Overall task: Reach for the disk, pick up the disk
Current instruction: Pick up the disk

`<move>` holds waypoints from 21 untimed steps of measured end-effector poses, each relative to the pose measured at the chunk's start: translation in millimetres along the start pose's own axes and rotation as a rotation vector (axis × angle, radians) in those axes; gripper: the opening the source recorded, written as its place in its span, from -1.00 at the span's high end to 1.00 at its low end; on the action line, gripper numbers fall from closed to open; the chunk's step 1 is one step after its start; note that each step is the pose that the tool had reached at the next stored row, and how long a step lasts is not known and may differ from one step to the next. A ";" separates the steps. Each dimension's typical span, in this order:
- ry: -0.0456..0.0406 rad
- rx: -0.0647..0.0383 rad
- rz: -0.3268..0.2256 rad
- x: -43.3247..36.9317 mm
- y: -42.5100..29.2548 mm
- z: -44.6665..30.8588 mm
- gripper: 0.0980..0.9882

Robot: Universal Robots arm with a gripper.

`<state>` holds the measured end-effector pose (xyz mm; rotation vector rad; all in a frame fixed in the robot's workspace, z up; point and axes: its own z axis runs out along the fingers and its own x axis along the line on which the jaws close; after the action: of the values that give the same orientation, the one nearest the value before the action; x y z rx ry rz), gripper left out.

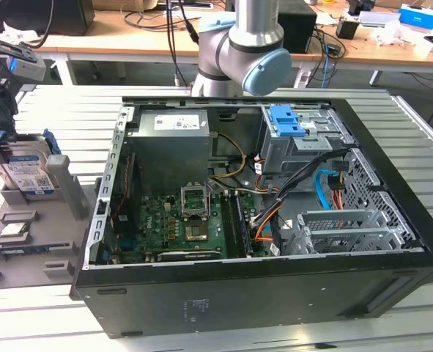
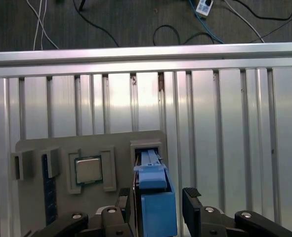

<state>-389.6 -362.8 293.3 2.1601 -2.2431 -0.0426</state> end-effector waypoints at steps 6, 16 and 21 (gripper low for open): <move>0.0003 0.000 -0.004 0.0 -0.2 5.6 0.00; 0.0028 0.000 -0.005 0.0 -0.2 5.7 0.39; 0.0043 0.000 -0.005 0.0 -0.2 5.7 0.39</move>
<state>-389.6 -362.9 287.6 2.1633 -2.2360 -0.0379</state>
